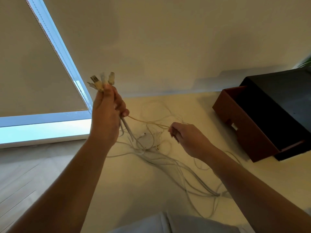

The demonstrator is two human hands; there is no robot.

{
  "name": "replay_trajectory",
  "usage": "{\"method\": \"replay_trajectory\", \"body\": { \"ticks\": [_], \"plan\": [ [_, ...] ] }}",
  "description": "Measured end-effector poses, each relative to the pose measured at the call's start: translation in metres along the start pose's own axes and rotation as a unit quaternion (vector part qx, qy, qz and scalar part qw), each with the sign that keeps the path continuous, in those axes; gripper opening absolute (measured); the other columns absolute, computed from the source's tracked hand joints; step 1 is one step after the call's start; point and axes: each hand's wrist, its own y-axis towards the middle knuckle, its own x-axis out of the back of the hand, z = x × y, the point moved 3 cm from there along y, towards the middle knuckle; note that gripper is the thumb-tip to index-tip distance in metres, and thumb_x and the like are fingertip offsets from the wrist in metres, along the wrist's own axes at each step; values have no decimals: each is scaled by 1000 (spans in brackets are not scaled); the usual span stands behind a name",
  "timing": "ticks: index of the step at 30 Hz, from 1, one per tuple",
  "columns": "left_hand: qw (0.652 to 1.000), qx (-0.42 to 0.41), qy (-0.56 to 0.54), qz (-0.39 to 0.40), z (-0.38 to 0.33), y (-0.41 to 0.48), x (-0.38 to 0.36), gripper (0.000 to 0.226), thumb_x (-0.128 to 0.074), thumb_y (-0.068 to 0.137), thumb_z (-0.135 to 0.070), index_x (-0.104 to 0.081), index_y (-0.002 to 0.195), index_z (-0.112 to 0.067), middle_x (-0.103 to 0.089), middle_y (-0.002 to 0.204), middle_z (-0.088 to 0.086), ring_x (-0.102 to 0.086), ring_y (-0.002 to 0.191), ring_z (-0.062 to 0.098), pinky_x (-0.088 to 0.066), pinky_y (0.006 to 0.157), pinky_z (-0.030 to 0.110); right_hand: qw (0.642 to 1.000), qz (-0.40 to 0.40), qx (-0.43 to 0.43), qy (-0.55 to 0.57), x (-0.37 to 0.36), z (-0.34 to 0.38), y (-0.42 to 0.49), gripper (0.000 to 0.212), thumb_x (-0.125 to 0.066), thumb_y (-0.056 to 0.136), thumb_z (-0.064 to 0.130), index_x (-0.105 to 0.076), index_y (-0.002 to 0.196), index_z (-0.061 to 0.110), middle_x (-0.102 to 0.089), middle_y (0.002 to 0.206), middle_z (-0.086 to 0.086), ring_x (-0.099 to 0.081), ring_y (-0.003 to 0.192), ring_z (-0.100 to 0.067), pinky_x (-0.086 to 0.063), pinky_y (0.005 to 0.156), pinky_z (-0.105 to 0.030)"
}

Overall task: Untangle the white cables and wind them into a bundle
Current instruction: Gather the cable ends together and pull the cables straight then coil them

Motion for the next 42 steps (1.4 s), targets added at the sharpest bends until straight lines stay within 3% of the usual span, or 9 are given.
{"method": "replay_trajectory", "body": {
  "ticks": [6,14,17,21,25,28,33,39,42],
  "plan": [
    [996,-62,23,-64,-36,9,19,36,-32,106,-26,-38,70,-21,-33,50,-11,-25,45,7,-24,43,19,994,31,-66,-85,4,-48,-6,21,-39,99,14,-52,84,21,-51,87,20,-49,80,-7,-32,68,-27],
    [990,-77,17,-114,-53,21,48,34,-35,103,-27,-39,70,-22,-33,49,-11,-24,44,8,-20,43,21,985,-18,-123,-121,26,-101,-24,32,-42,97,13,-45,70,30,-54,80,18,-48,83,-13,-34,69,-31],
    [987,-81,32,-135,-57,24,55,34,-33,102,-23,-35,68,-22,-31,47,-11,-23,42,6,-22,41,19,979,-36,-158,-126,36,-114,-32,34,-40,98,10,-47,71,29,-53,69,17,-44,80,-14,-33,67,-30],
    [982,-65,94,-147,-50,21,52,33,-36,102,-22,-37,69,-23,-32,45,-12,-27,38,3,-23,38,17,979,-14,-192,-64,35,-113,-36,26,-39,101,14,-55,82,16,-45,64,19,-49,57,-8,-37,58,-28],
    [973,-4,221,-64,-23,9,23,28,-40,102,-20,-48,76,-24,-51,46,-13,-34,39,1,-23,39,15,992,-8,-119,-33,34,-69,-25,24,-46,99,20,-59,80,26,-50,57,16,-43,47,-3,-32,52,-21],
    [945,50,316,67,11,-12,-12,26,-39,102,-13,-52,81,-21,-69,67,-11,-30,36,3,-20,35,13,1000,0,-26,18,25,-14,-18,21,-49,98,20,-60,81,25,-52,51,21,-46,46,-3,-30,48,-17],
    [883,117,409,198,50,-34,-31,23,-40,103,-30,-55,88,-21,-58,54,-10,-32,43,9,-27,41,19,992,-71,51,89,18,18,-3,22,-54,97,24,-63,78,17,-53,55,19,-50,52,-5,-33,51,-20],
    [951,120,276,69,29,-7,-14,29,-39,103,-19,-46,75,-23,-40,57,-8,-33,39,0,-21,38,14,995,-8,-16,102,15,-15,-4,22,-44,101,15,-57,84,10,-53,59,19,-49,56,1,-35,56,-14],
    [979,80,185,-8,1,9,1,32,-39,103,-21,-41,71,-22,-37,44,-13,-28,35,1,-18,36,14,992,-10,-81,98,10,-54,-2,24,-37,101,12,-53,83,14,-60,73,0,-49,61,-11,-40,65,-29]
  ]
}}
